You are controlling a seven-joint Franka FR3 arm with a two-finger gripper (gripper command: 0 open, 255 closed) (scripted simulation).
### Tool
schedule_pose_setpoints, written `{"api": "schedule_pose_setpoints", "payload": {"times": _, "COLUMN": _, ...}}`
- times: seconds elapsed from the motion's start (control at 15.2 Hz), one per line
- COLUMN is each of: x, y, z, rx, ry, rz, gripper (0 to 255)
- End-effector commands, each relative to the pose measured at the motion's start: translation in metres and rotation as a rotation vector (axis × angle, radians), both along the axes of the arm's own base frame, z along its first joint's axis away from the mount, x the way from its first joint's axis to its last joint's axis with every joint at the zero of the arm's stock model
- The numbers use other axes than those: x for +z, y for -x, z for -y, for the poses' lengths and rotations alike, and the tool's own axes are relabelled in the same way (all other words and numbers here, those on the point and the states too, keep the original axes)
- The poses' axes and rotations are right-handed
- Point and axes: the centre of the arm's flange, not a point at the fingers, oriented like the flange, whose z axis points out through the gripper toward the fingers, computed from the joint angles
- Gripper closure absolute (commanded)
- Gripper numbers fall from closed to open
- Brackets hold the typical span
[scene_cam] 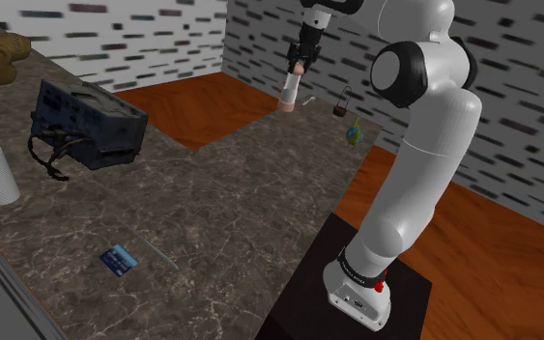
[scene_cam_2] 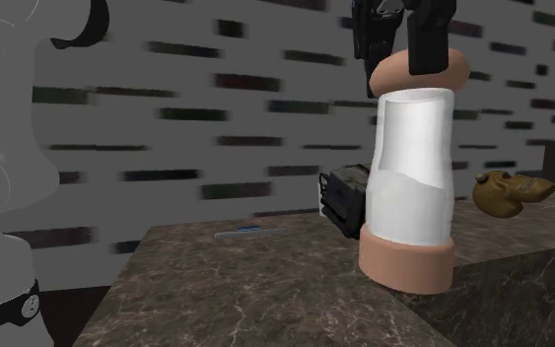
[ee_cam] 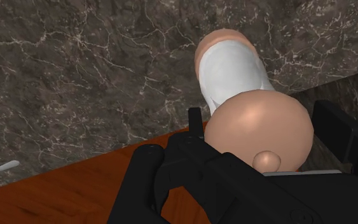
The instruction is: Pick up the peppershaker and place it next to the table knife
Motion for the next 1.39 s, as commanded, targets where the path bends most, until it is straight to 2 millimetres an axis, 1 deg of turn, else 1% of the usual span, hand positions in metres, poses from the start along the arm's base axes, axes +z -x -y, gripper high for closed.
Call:
{"api": "schedule_pose_setpoints", "payload": {"times": 0.0, "x": 0.01, "y": 0.001, "z": 0.0, "rx": 0.0, "ry": 0.0, "rz": 0.0, "gripper": 255}}
{"api": "schedule_pose_setpoints", "payload": {"times": 0.4, "x": 0.042, "y": 0.001, "z": 0.0, "rx": 0.0, "ry": 0.0, "rz": 0.0, "gripper": 255}}
{"api": "schedule_pose_setpoints", "payload": {"times": 0.46, "x": 0.045, "y": 0.001, "z": 0.0, "rx": 0.0, "ry": 0.0, "rz": 0.0, "gripper": 255}}
{"api": "schedule_pose_setpoints", "payload": {"times": 1.32, "x": 0.046, "y": 0.004, "z": -0.172, "rx": 0.0, "ry": 0.0, "rz": 0.0, "gripper": 255}}
